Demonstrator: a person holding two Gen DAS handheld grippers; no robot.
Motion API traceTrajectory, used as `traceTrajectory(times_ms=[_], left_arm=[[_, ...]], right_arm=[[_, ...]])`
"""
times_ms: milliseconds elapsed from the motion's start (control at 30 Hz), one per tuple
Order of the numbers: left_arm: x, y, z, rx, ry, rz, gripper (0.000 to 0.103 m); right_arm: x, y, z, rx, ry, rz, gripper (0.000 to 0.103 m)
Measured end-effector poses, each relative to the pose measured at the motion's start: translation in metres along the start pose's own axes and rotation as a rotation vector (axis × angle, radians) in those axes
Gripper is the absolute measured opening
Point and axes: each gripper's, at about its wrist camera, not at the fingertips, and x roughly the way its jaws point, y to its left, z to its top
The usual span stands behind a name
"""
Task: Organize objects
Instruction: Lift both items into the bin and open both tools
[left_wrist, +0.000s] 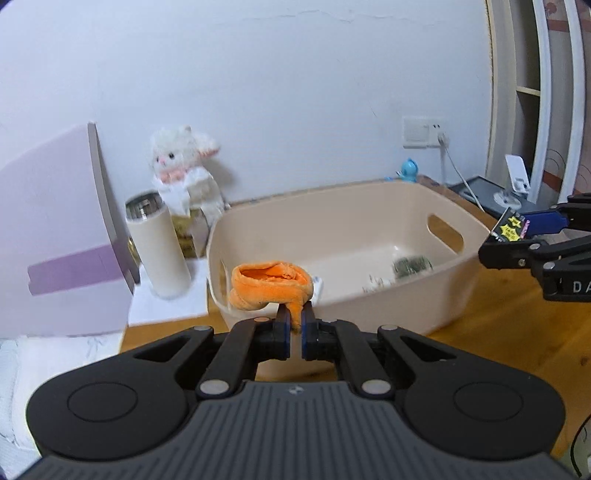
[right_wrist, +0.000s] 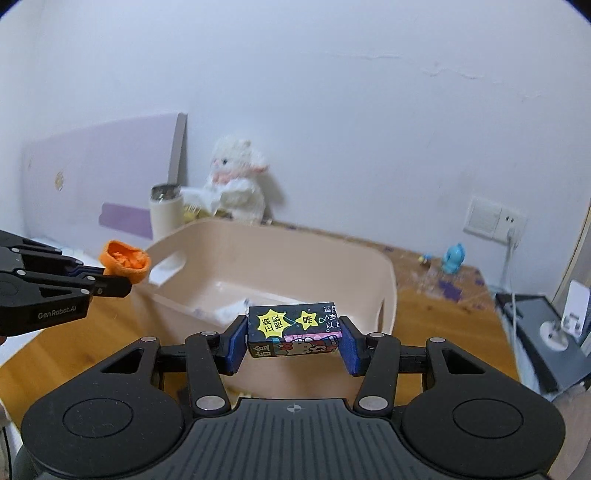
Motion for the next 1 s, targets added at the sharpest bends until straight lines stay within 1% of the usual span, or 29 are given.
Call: traceTrajectory(times_ms=[100,200,300,433,500,633,800,933,1000], left_arm=[[0.008,0.002,0.014,-0.012,-0.011,0.013,0.006],[0.023,0.002,0.027,-0.028,0.0,0.015,0.006],[0.043,-0.001,0.037,-0.02,0.018,0.056,0.006],[0.074,-0.003,0.044,-0.029,0.062,0.081,0.006],[0.09,-0.004,0.045,-0.031,0.088,0.09,0.006],[0.115,-0.004,0.039,-0.045,0.151,0.086,0.006],[0.138,0.001,0.03,-0.078,0.225,0.068,0.006],[0.145,0.001,0.026,-0.069,0.252,0.072,0.006],[0.144,0.001,0.025,-0.069,0.243,0.075,0.011]], right_arm=[[0.008,-0.004,0.014,-0.001,-0.02,-0.018,0.048],[0.018,-0.011,0.023,0.018,-0.024,-0.027,0.048],[0.037,-0.016,0.031,0.026,-0.008,-0.033,0.048],[0.069,-0.018,0.032,0.029,0.038,-0.055,0.048],[0.085,-0.021,0.03,0.042,0.074,-0.056,0.048],[0.111,-0.024,0.022,0.055,0.134,-0.066,0.048],[0.129,-0.026,0.011,0.048,0.189,-0.081,0.048],[0.137,-0.026,0.006,0.046,0.218,-0.092,0.048],[0.139,-0.027,0.004,0.046,0.229,-0.088,0.05]])
